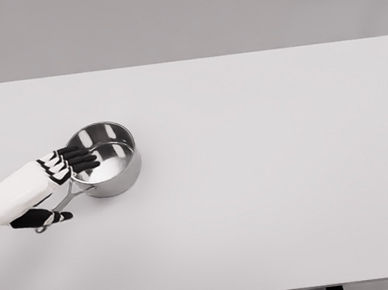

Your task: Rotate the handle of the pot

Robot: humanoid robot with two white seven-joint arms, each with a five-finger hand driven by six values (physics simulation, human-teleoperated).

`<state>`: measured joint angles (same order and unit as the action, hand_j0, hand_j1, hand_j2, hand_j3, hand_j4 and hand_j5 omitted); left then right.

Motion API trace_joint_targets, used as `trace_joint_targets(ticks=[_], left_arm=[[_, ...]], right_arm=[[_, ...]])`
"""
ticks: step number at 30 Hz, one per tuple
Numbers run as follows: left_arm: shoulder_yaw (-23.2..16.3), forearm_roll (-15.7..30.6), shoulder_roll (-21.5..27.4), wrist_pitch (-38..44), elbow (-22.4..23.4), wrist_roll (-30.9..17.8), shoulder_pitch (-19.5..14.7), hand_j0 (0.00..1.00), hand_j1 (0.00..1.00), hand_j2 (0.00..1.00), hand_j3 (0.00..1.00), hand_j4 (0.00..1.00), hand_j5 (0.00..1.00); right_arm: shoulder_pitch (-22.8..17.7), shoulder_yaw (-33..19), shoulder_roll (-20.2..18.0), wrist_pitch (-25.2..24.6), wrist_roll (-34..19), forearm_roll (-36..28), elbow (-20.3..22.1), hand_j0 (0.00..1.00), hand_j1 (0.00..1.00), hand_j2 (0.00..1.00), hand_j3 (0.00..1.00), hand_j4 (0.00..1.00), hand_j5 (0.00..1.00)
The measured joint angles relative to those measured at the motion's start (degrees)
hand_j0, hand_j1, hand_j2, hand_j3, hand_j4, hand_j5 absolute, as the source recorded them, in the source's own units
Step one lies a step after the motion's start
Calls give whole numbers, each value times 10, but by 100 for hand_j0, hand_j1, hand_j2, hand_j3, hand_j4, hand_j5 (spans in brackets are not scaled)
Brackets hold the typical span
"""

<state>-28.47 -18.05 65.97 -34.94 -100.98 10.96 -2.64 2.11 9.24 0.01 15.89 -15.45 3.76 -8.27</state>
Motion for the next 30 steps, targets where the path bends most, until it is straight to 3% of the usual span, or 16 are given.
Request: trace_joint_targets(ticks=[11, 18, 30], left_arm=[[11, -22, 2, 0, 3, -1, 12, 100, 100, 100, 100, 100, 100], [48, -50, 2, 0, 4, -1, 45, 100, 100, 100, 100, 100, 100], [88, -82, 0, 0, 7, -2, 49, 100, 100, 100, 100, 100, 100]], right_arm=[[0, 0, 0, 0, 0, 0, 0, 100, 100, 100, 100, 100, 100], [0, 0, 0, 0, 0, 0, 0, 100, 100, 100, 100, 100, 100], [0, 0, 0, 0, 0, 0, 0, 100, 100, 100, 100, 100, 100]])
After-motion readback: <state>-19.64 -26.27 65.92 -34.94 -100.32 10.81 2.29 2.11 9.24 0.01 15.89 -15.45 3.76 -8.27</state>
